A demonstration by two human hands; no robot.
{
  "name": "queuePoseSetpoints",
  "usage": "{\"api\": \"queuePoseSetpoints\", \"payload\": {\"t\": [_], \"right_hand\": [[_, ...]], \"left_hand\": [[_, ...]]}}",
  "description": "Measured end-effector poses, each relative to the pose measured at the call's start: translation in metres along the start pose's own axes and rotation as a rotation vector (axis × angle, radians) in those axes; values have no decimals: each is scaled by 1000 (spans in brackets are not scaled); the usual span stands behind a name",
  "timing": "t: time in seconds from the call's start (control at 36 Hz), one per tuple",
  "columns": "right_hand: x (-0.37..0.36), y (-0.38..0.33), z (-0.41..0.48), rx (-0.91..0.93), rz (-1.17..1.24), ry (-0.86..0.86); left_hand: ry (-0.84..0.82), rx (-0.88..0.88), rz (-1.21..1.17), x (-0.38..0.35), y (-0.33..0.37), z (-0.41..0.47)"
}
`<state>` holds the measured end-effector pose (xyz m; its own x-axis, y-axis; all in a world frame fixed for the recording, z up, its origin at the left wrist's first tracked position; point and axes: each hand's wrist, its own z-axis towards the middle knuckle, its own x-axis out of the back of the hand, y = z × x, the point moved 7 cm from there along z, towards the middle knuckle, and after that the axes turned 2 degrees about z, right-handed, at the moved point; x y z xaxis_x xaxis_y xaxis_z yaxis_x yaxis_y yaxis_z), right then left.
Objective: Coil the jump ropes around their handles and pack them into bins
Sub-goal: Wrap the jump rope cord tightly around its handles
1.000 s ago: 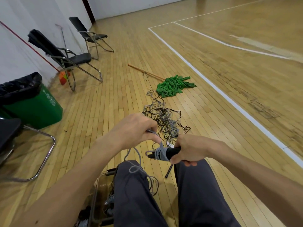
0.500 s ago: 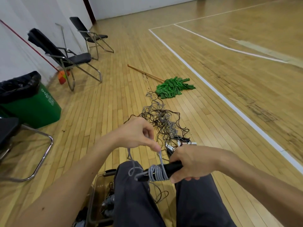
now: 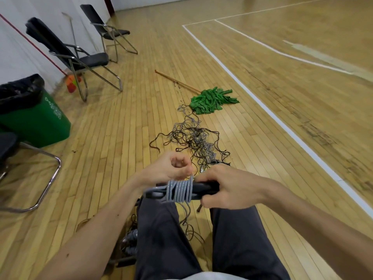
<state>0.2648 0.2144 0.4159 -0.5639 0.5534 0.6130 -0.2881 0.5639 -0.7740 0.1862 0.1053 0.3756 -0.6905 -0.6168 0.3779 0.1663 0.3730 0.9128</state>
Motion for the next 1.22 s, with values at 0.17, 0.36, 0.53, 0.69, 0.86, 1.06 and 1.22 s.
{"api": "queuePoseSetpoints", "payload": {"t": [0.17,0.36,0.53,0.69,0.86,1.06,1.22], "right_hand": [[5,-9,2,72,23,-11],[18,-13,3,122,110,-24],[27,-2,6,48,196,3],[42,10,19,-34,305,157],[55,30,38,-111,237,383],[49,61,54,-239,89,446],[61,88,62,-281,-13,471]], "left_hand": [[85,36,-10,2,-17,-6],[187,16,-14,9,-32,-32],[359,144,-143,6,-13,-24],[443,124,-272,0,-17,-17],[419,108,-331,-24,-14,-11],[362,140,-282,-26,-26,-12],[251,237,-112,-22,-47,-17]]}}
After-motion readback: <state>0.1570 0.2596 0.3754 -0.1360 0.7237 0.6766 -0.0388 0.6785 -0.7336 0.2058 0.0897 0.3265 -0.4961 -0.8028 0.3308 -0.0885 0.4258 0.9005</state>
